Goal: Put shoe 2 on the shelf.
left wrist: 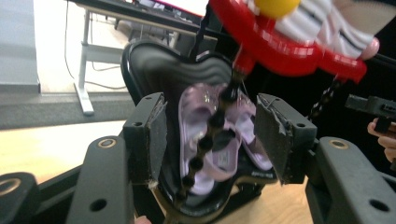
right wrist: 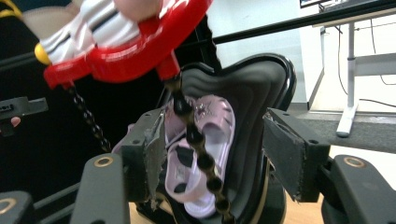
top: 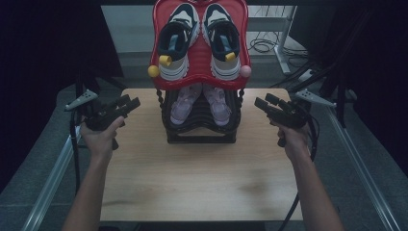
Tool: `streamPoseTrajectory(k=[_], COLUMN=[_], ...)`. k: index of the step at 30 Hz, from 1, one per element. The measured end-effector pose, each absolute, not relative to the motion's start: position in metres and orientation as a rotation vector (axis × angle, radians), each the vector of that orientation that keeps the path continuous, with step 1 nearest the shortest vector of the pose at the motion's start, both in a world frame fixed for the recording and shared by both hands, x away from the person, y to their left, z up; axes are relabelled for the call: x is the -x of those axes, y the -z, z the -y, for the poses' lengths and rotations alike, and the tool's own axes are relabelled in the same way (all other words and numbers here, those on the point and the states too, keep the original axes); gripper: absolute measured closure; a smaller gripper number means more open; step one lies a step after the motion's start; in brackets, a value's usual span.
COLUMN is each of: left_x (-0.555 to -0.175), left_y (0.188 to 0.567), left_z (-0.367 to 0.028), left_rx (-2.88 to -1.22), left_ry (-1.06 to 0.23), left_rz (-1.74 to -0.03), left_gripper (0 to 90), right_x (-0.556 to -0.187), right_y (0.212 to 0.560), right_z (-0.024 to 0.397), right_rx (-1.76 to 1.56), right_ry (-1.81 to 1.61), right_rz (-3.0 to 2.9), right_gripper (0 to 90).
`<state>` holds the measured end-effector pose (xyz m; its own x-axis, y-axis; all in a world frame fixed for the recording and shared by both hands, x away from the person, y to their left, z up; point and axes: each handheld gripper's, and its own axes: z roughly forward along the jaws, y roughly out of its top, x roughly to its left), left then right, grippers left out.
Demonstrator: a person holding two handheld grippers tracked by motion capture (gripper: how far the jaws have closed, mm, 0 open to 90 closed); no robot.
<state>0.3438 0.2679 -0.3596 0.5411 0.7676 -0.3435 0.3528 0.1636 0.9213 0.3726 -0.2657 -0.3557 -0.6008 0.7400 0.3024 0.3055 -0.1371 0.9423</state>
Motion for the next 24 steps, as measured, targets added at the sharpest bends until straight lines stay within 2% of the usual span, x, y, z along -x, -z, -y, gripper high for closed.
streamPoseTrajectory(k=[12,24], left_x=[-0.328,-0.309], left_y=[0.41,0.463], left_z=[-0.269,-0.267], left_rx=[-1.496,-1.56], left_ry=[-0.347,-0.283], left_rz=[-1.088,-1.158], left_gripper=[44.9,45.7], right_x=[-0.358,-0.341], right_y=[0.398,0.463], right_z=[0.256,0.249], right_rx=[-1.185,-1.272], right_ry=[-1.773,-1.689], right_rz=[-1.87,-1.981], right_gripper=[38.8,38.5])
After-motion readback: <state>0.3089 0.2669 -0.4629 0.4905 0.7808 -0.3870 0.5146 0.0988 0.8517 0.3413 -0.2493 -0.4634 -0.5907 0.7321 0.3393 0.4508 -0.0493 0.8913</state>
